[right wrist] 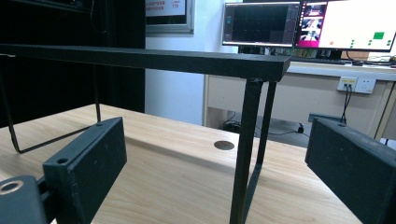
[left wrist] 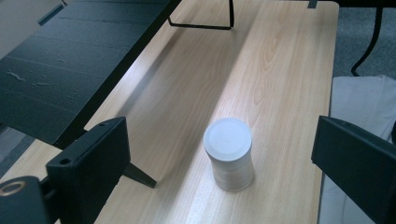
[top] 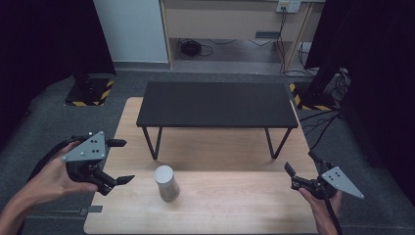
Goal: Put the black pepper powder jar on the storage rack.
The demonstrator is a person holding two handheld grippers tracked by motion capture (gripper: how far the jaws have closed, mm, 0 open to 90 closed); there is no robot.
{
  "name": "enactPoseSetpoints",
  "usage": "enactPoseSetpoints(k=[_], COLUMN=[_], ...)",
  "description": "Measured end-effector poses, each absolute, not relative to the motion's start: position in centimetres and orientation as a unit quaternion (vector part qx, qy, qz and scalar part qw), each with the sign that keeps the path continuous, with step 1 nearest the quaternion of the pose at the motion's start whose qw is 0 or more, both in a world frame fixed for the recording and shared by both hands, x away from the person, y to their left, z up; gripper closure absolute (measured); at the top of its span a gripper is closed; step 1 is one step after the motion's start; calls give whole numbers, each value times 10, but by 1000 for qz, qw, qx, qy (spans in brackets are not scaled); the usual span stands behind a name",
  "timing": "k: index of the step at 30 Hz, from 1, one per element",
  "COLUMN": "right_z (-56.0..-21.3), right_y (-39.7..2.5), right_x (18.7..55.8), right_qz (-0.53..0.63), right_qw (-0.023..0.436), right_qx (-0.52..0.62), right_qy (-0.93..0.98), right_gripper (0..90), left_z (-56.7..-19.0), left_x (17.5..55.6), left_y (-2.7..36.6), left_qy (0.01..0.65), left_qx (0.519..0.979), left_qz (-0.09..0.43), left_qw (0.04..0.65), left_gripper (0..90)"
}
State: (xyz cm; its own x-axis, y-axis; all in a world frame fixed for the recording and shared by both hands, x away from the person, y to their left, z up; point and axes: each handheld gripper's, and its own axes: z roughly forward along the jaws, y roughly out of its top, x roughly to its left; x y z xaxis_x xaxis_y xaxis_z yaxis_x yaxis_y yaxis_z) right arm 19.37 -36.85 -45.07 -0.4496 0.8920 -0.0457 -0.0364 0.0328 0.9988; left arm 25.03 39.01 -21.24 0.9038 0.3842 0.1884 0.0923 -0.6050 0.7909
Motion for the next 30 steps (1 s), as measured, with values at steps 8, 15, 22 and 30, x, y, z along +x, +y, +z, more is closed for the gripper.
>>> enactPoseSetpoints(k=[8,15,22,30], right_z=[-451,-451,-451,-450], right_y=[-369,-369,-369,-369], right_x=[194,194,194,195], right_qz=[600,600,600,600], right_qw=[387,387,386,385], right_qx=[352,351,350,348], right_qy=[605,607,607,609], right_gripper=[52,52,52,52], left_z=[-211,-212,-212,-212], left_x=[250,253,257,262], left_y=[391,389,387,382], left_qy=[137,138,140,144], left_qx=[881,885,889,896], left_qz=[172,166,161,152], left_qw=[420,414,405,392], left_gripper=[34,34,33,32])
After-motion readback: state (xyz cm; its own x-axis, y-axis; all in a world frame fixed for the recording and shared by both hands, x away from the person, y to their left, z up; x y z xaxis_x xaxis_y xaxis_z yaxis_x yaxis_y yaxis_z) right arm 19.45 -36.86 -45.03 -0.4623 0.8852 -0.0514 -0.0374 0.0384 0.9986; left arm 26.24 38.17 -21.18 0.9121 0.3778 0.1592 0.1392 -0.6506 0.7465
